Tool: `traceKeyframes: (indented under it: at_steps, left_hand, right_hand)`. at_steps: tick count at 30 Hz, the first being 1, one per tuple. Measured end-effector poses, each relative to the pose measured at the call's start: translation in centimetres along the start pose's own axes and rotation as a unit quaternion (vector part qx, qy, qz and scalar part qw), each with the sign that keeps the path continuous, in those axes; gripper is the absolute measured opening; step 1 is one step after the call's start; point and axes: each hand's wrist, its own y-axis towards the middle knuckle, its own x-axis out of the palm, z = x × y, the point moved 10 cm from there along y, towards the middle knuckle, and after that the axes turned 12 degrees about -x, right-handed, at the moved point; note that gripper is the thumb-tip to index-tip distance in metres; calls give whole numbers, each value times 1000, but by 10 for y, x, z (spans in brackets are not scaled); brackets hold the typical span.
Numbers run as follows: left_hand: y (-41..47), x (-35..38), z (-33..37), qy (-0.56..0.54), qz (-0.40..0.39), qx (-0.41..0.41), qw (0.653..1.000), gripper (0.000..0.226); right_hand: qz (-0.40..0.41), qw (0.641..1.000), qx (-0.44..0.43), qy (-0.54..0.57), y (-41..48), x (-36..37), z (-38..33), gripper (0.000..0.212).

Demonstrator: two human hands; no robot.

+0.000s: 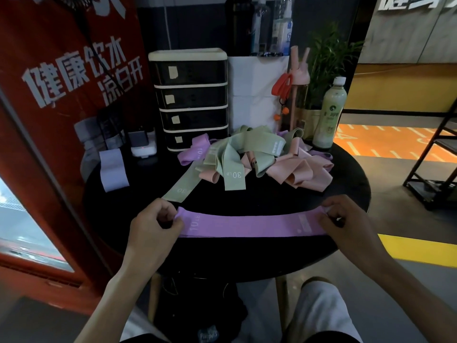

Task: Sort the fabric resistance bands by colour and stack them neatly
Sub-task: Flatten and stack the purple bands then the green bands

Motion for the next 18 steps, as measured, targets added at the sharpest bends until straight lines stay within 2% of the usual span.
traceKeyframes:
  at_steps: [14,18]
  left_hand:
    - [-2,1,-1,72,8,9,997,28]
    - [-3,7,1,104,-29,8,994,22]
  right_hand:
    - [-17,997,-25,-77,-2,7,0,17]
    - [2,989,-50,-136,-3,6,-8,18]
